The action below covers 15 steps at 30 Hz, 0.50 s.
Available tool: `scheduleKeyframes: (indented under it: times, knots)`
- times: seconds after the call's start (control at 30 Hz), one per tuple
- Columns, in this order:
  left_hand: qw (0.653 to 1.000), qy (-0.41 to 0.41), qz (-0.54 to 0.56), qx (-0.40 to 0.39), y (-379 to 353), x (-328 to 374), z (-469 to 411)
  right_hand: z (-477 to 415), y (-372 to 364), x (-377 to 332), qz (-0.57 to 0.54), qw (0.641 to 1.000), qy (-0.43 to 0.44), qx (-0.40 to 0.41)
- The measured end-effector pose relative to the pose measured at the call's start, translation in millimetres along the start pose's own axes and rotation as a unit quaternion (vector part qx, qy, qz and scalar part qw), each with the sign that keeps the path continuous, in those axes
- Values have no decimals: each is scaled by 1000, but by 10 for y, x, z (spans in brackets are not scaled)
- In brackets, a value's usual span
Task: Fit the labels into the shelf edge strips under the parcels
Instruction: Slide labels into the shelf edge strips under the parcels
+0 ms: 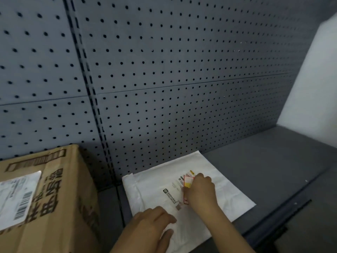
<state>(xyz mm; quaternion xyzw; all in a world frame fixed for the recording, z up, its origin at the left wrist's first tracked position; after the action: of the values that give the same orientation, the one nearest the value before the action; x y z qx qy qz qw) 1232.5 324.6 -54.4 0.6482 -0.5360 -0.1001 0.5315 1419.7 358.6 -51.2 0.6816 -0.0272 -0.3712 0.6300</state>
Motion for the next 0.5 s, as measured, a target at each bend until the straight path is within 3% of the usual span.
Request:
scheduleKeyframes:
  times: [0.23,0.33,0.5]
  knots:
    - [1000,-23,-8,-18,-38,144,-55,-65,180,116,-126,991,-5,-49]
    - [998,-44,4,-34,-66,172,-34,77,249,194,-258,964,12,-66]
    - [999,-44,-13,-13,-136,315,65,558,490,395,-351,933,70,-41]
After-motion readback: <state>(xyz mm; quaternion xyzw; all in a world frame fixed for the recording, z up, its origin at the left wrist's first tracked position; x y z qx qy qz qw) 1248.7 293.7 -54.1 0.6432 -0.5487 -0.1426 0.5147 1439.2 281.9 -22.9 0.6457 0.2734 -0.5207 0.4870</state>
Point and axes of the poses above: each hand's wrist, its own z-axis away from the middle knuckle, its own y-axis out of the back of the hand, x = y × z, the point moved 1 cm from there along -z, towards the middle knuckle, and after that the axes turned 8 degrees about z, right-handed, at the moved point
